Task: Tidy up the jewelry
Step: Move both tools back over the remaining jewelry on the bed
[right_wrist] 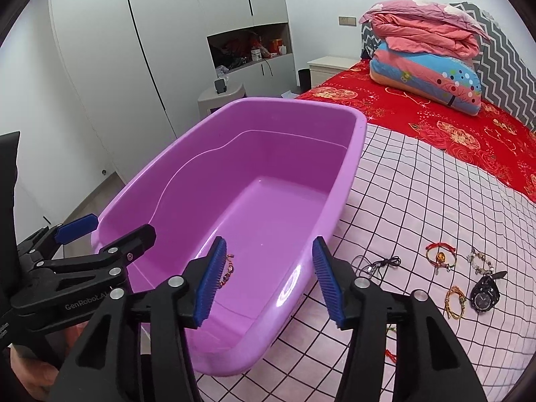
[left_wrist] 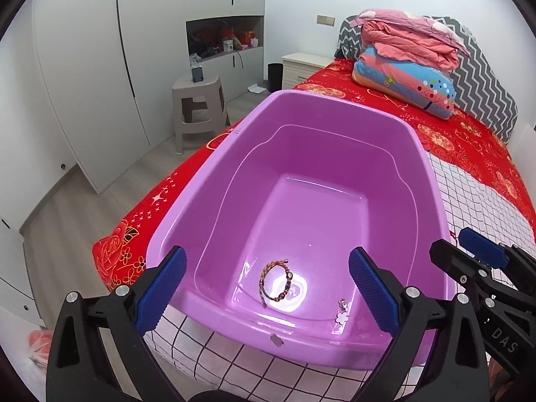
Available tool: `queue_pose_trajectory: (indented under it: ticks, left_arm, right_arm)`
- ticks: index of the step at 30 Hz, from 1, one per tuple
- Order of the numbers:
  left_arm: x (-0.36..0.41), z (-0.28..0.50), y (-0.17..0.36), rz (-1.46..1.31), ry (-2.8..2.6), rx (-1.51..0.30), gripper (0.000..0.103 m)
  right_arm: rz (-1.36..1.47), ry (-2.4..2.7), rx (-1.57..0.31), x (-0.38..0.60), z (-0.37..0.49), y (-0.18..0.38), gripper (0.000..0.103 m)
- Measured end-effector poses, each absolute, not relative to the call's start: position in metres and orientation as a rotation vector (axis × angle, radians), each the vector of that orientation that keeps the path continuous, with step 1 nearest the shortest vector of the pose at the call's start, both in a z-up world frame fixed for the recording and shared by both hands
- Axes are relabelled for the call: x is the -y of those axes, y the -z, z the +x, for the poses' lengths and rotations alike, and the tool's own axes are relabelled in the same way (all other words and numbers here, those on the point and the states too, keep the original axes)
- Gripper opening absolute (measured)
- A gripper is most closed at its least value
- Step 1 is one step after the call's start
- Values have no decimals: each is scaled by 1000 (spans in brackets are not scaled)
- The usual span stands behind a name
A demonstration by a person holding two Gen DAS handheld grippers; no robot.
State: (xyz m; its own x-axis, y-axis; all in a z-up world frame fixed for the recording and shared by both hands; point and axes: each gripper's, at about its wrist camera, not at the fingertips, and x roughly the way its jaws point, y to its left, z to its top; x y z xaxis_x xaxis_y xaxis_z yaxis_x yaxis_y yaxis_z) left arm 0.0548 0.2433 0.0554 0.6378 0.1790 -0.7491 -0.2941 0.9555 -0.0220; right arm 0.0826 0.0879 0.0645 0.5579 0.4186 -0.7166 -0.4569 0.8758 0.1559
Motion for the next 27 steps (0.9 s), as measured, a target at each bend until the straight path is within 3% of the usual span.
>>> queue_pose_trajectory:
  ticks: [5,27]
  left_arm:
    - [-234,47,-59,-129,-279,-841,96]
    - [-162,5,-64,-103,-197,-829,96]
  right_arm:
    - [-39,-506,-824,-77,74,-68,63]
    - [54,-387,-841,32,18,-51,63]
